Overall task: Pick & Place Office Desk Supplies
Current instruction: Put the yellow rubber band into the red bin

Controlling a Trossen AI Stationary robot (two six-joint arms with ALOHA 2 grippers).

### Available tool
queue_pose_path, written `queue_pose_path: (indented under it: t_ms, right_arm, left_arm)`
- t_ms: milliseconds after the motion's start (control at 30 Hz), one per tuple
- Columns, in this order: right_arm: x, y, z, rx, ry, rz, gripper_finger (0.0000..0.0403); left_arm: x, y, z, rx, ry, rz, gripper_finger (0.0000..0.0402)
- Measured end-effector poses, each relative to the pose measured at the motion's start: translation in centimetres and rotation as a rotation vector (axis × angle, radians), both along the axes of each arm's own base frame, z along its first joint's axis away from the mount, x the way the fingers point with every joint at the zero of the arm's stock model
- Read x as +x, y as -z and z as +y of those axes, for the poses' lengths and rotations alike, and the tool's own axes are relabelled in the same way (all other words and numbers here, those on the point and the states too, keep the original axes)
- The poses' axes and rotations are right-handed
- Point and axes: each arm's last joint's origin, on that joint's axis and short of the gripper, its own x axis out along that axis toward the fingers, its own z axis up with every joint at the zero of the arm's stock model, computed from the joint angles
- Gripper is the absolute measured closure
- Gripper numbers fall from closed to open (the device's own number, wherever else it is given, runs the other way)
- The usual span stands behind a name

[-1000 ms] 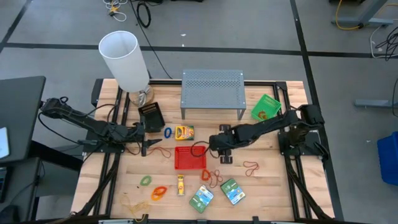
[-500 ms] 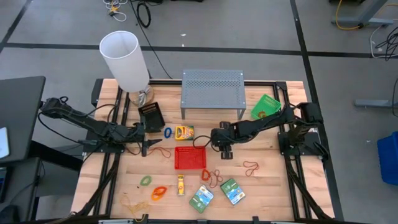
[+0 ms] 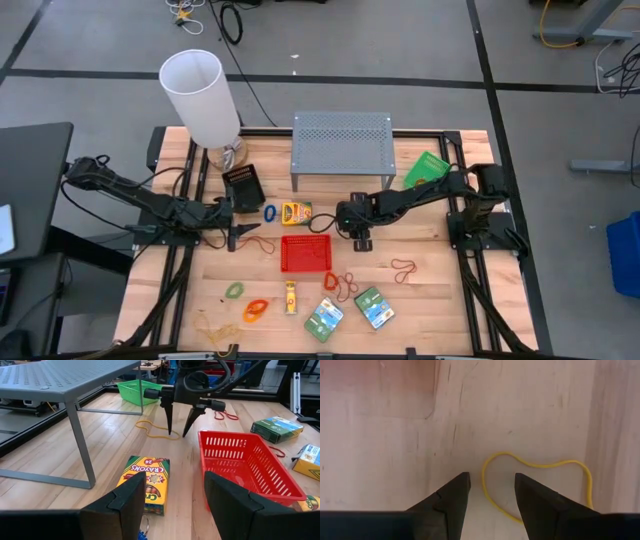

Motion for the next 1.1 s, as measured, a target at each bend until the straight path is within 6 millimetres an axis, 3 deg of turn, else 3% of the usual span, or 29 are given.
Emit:
queue_pose_path:
  t_ms: [200,467,800,933,1100]
  right_arm:
    - [0.0,0.3,0.1,0.019,-0.006,0.009,0.0252]
    - [0.0,0.5,1.3,0.029,-0.044,0.011,0.0391]
    - [0.3,-0.2,4.3,-0.042,-0.007,0.002,0.0401]
    - [1.2,-2.1,6.8,0.007,-0.069,-0.039,0.0401]
    - [2.3,-4.7,8.7,-0.056,-0.096,-0.095,0.0402]
  left_arm:
    - [0.0,0.0,0.0,0.0,0.0,0.001,0.0196]
    - [0.0,0.0,0.0,0.0,0.0,0.001,0.0196]
    - [0.0,0.0,0.0,-0.003,-0.001,0.001,0.0196]
    - [0.0,0.0,0.0,-0.003,-0.001,0.001,0.0196]
    - [0.0,0.0,0.0,-0.002,-0.001,0.002,0.0196]
